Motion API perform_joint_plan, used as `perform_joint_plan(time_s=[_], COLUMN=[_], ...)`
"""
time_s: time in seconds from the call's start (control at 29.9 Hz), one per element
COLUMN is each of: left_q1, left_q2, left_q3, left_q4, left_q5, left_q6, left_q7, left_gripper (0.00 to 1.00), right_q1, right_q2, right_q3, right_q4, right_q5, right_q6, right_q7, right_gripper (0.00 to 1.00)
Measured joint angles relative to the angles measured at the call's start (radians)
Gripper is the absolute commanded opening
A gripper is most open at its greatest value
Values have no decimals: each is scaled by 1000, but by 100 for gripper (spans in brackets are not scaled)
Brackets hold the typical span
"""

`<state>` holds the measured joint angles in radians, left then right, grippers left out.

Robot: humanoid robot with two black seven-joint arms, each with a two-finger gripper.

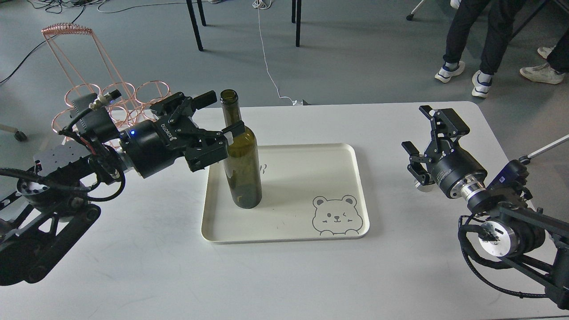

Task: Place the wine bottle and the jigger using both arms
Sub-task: 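Reach the left gripper to the neck of the green wine bottle, then close the left gripper on the bottle neck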

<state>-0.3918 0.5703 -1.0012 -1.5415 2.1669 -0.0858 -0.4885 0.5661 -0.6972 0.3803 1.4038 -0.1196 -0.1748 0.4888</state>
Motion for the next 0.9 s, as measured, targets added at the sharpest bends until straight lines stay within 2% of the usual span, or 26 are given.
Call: perform_joint_plan(time_s=[0.17, 0.3, 0.57, 0.7, 0.84, 0.9], left_q1=[-24, -36, -56, -59, -61, -62], left_q2=[-30, -33, -35, -36, -39, -39], left_q3=[22, 44, 54, 56, 62, 64], left_q4=[37, 41, 42, 44, 44, 44], left_q5=[4, 6, 8, 9, 11, 12], left_q6=[3, 3, 4, 4, 4, 4], left_q7=[0, 0, 0, 0, 0, 0], left_gripper=[97, 91, 67, 51, 46, 39], right_q1=[0, 0, 0, 0, 0, 0], right_q2=[1, 1, 8, 8, 6, 6], right_q3=[0, -1, -3, -3, -3, -3], right_q4=[-2, -3, -3, -3, -2, -2], right_q5=[0, 0, -2, -2, -2, -2], right_q6=[0, 0, 0, 0, 0, 0], right_q7=[0, 0, 0, 0, 0, 0], right_gripper=[99, 99, 99, 99, 99, 99])
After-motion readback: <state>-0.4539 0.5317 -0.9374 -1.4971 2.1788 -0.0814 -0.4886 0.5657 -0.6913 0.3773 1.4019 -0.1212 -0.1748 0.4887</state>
